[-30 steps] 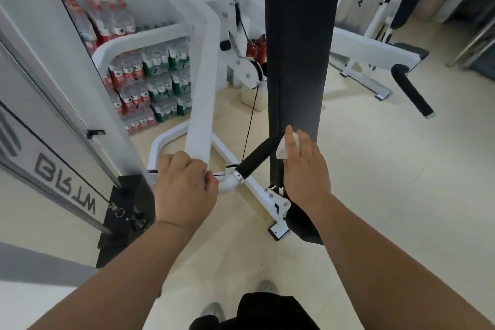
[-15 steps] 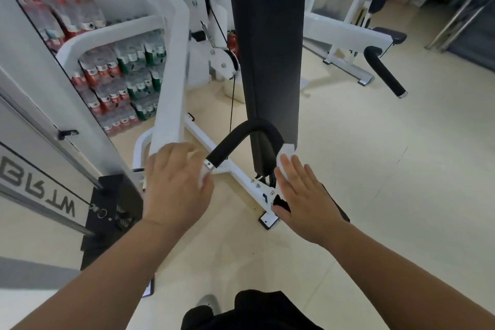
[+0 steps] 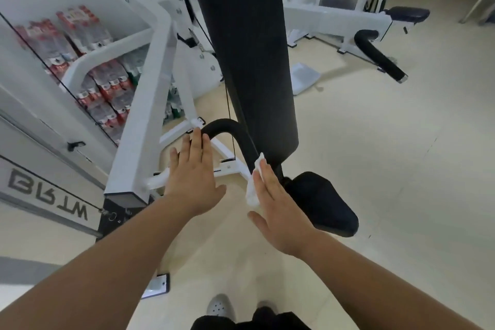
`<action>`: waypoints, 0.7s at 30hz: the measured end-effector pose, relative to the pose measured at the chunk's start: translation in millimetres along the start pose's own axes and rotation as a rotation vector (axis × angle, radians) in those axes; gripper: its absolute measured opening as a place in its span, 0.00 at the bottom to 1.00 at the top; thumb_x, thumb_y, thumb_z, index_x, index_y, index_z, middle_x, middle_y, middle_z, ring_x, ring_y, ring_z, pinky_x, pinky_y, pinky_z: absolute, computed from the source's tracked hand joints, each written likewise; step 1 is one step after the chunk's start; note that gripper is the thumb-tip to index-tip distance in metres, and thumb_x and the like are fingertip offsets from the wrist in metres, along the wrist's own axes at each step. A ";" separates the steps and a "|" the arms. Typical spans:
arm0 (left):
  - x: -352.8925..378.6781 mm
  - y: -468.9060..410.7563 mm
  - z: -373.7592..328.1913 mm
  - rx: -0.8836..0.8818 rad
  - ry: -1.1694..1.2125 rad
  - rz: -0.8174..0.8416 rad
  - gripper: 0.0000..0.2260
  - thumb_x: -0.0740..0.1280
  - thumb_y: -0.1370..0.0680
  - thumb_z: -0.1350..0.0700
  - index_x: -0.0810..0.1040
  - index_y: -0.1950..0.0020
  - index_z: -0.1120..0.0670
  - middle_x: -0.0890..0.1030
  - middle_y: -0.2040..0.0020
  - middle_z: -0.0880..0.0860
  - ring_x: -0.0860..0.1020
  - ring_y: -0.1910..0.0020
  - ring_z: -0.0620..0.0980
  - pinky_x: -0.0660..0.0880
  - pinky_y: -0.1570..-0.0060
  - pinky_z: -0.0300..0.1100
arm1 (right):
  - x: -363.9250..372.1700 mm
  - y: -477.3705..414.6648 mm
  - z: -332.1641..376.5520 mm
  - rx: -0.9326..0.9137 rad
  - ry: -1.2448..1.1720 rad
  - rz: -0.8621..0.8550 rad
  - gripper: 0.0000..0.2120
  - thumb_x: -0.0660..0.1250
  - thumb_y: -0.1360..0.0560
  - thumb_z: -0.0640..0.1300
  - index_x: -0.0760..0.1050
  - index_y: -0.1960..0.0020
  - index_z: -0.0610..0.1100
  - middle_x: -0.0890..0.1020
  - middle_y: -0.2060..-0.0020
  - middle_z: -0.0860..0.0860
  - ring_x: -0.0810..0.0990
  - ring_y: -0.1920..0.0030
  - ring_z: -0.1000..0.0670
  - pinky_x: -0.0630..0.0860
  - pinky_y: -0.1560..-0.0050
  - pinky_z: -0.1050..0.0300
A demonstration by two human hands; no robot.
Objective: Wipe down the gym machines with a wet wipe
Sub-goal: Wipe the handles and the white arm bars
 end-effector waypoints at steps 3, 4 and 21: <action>-0.8 0.5 -1.2 -0.043 -0.026 0.020 0.50 0.64 0.24 0.39 0.31 0.21 0.58 0.29 0.21 0.57 0.34 0.21 0.60 0.41 0.22 0.58 | 0.8 -3.3 -7.9 0.040 -0.279 -0.011 0.42 0.56 0.18 0.63 0.37 0.17 0.47 0.32 0.20 0.58 0.42 0.18 0.54 0.54 0.20 0.53; -1.4 0.7 -1.8 -0.050 -0.032 0.028 0.50 0.65 0.24 0.41 0.31 0.21 0.57 0.29 0.21 0.57 0.34 0.20 0.60 0.41 0.21 0.58 | 0.5 -9.9 -11.6 0.060 -0.391 -0.005 0.43 0.56 0.20 0.66 0.36 0.17 0.49 0.35 0.19 0.60 0.43 0.18 0.56 0.54 0.20 0.52; 2.2 -2.0 1.9 -0.080 -0.102 0.115 0.52 0.66 0.27 0.43 0.29 0.21 0.54 0.28 0.21 0.54 0.33 0.21 0.58 0.43 0.21 0.58 | 3.5 -0.1 -14.3 0.008 -0.549 0.053 0.49 0.67 0.20 0.58 0.33 0.18 0.49 0.38 0.18 0.55 0.39 0.21 0.60 0.42 0.27 0.70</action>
Point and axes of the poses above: each hand's wrist, its own y-axis away from the middle knuckle, its own x-axis out of the palm, z = x × y, the point moved 8 cm from there along -y, towards the middle knuckle
